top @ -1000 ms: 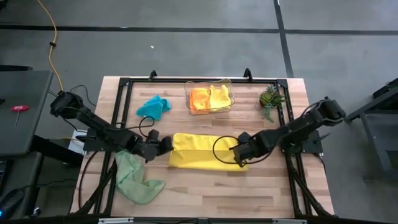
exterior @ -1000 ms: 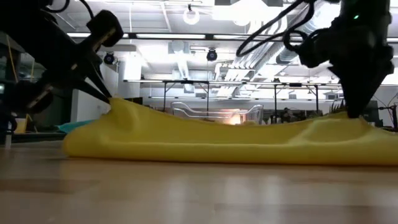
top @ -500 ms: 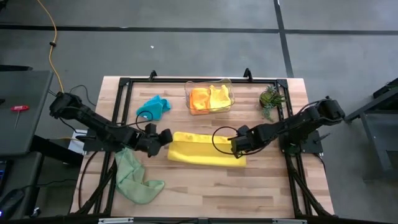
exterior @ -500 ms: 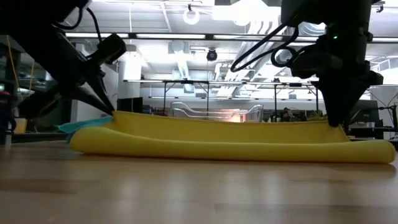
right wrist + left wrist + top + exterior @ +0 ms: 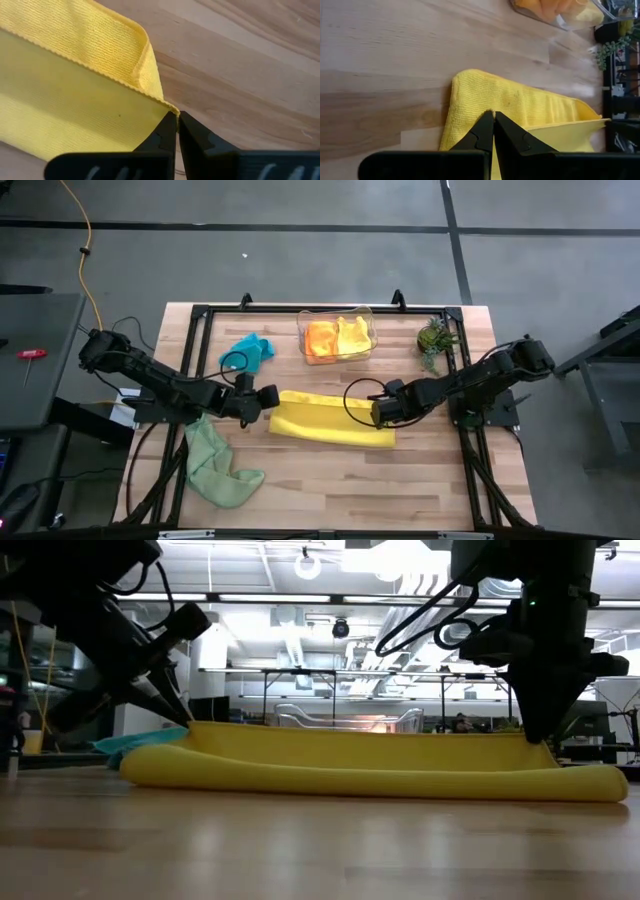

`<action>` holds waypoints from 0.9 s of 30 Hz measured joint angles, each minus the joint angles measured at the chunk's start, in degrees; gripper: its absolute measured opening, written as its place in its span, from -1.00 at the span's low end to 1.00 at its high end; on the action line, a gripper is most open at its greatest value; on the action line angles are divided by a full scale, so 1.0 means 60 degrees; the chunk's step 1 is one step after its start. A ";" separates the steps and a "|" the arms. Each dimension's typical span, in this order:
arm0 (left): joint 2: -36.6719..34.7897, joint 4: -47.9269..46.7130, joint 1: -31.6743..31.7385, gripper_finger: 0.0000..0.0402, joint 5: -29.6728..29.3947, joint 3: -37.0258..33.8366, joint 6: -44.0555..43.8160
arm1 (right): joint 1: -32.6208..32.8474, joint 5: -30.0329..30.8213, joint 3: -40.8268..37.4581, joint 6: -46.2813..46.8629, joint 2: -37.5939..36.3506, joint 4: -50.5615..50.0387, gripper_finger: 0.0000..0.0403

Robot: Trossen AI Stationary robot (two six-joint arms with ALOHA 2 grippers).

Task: Fold microfiber towels
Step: Fold the yellow microfiber towel

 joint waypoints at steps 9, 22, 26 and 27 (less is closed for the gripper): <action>0.0000 -0.0011 0.0027 -0.85 -0.0479 0.0000 0.0601 | 0.0000 0.0238 0.0000 0.0427 0.0004 -0.0073 -0.95; -0.0220 -0.0002 0.1148 -0.44 -0.0175 0.0000 0.2409 | 0.0000 0.1101 0.0000 0.1681 -0.0078 -0.1898 0.00; -0.0783 -0.0059 0.1689 -0.36 0.0103 0.0000 0.3556 | 0.0007 0.1291 -0.0004 0.1669 -0.0267 -0.1974 0.18; -0.0980 -0.0059 0.1821 -0.35 0.0152 0.0000 0.3897 | 0.0007 0.1362 -0.0004 0.1657 -0.0348 -0.2017 0.20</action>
